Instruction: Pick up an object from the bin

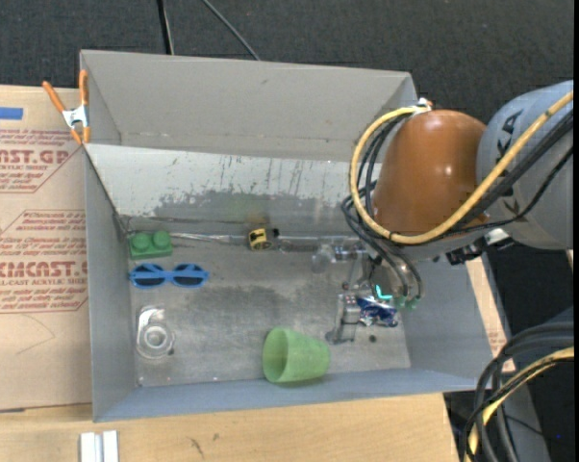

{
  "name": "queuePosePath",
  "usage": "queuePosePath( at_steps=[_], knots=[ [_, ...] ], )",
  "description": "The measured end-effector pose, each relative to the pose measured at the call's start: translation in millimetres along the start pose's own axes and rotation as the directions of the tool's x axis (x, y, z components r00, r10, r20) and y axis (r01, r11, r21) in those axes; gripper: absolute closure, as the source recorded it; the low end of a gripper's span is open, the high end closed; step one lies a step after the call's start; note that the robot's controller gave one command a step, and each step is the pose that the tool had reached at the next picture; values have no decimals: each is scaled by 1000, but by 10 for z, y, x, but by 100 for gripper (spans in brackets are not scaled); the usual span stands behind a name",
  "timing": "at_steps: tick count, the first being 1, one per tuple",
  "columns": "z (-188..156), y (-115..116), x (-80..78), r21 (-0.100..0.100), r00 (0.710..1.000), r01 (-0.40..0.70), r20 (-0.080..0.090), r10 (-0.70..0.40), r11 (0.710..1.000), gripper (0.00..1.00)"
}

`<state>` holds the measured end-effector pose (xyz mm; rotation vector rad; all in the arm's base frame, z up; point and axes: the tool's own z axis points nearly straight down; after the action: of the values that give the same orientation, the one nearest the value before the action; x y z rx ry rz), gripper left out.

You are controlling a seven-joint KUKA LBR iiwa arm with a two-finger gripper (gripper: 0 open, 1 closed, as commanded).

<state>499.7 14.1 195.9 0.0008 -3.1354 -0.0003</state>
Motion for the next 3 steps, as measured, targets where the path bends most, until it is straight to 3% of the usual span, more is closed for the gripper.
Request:
queuePosePath(
  at_steps=[1, 2, 3],
  knots=[
    [556, -1006, 87, 3, 1000, -14, 2, 14, 1000, 0],
    [1285, -1199, -374, 1, 999, 48, 5, -48, 999, 0],
    [1246, -1192, -373, 0, 999, 48, 7, -48, 999, 100]
  ],
)
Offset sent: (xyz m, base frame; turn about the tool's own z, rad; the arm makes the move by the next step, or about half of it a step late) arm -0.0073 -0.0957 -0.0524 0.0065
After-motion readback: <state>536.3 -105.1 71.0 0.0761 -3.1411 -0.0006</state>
